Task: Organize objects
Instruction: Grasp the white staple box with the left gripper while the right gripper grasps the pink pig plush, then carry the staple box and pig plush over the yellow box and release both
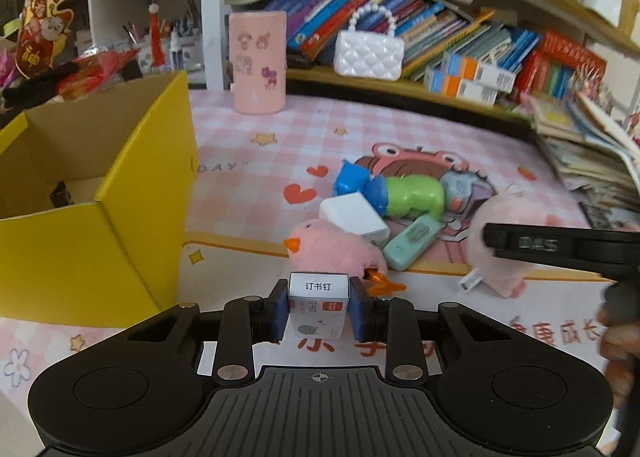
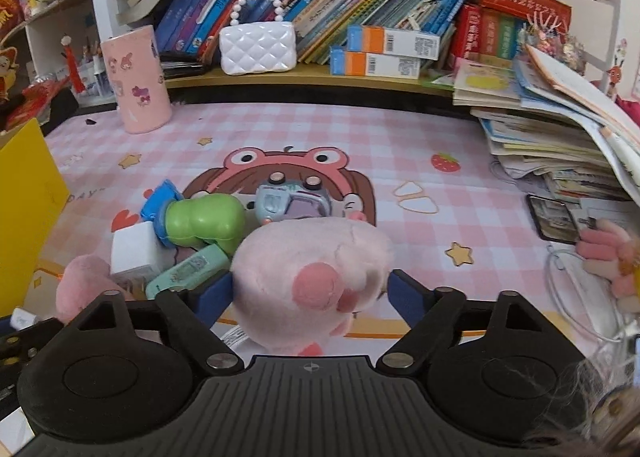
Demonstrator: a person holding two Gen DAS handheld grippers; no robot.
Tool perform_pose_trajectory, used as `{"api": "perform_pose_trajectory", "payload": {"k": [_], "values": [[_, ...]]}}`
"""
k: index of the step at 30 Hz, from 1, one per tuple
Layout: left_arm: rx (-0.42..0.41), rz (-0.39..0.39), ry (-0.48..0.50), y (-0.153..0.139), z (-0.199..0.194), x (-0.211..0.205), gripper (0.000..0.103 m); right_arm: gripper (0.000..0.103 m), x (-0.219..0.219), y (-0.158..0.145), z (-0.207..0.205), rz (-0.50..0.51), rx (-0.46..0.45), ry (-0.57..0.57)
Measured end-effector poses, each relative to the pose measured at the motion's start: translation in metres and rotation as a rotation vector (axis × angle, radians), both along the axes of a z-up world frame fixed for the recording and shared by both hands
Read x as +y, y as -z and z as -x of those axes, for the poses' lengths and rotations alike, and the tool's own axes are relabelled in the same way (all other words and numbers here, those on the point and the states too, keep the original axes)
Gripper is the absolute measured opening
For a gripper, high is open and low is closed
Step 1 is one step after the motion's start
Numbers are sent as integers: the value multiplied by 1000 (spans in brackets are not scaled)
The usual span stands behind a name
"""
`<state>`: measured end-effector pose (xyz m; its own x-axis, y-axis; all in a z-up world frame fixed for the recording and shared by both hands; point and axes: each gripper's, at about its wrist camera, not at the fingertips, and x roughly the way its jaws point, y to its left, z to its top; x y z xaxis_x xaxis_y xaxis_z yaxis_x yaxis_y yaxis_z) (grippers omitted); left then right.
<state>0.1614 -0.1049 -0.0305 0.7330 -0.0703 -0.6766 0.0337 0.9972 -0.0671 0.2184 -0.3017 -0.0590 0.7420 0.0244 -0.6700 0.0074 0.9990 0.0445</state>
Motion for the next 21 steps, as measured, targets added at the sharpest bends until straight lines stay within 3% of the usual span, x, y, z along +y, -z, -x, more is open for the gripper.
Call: {"api": "perform_pose_trajectory", "payload": {"k": [2, 5, 8, 10, 11, 14, 21], "values": [[-16, -1, 9, -7, 11, 3, 28, 80, 1, -1, -1, -2, 3, -7], [-28, 2, 11, -15, 25, 8, 28, 90, 9, -7, -2, 6, -9, -22], [-20, 22, 11, -18, 37, 14, 28, 91, 17, -9, -5, 27, -27, -10], [-15, 43, 8, -17, 42, 17, 28, 91, 21, -4, -11, 62, 11, 24], [-14, 56, 6, -17, 45, 19, 28, 89, 21, -1, -14, 79, 26, 43], [-20, 82, 18, -17, 51, 27, 28, 71, 17, 5, -13, 105, 37, 81], [-54, 86, 74, -20, 69, 52, 28, 66, 20, -17, 39, 62, 29, 118]]}}
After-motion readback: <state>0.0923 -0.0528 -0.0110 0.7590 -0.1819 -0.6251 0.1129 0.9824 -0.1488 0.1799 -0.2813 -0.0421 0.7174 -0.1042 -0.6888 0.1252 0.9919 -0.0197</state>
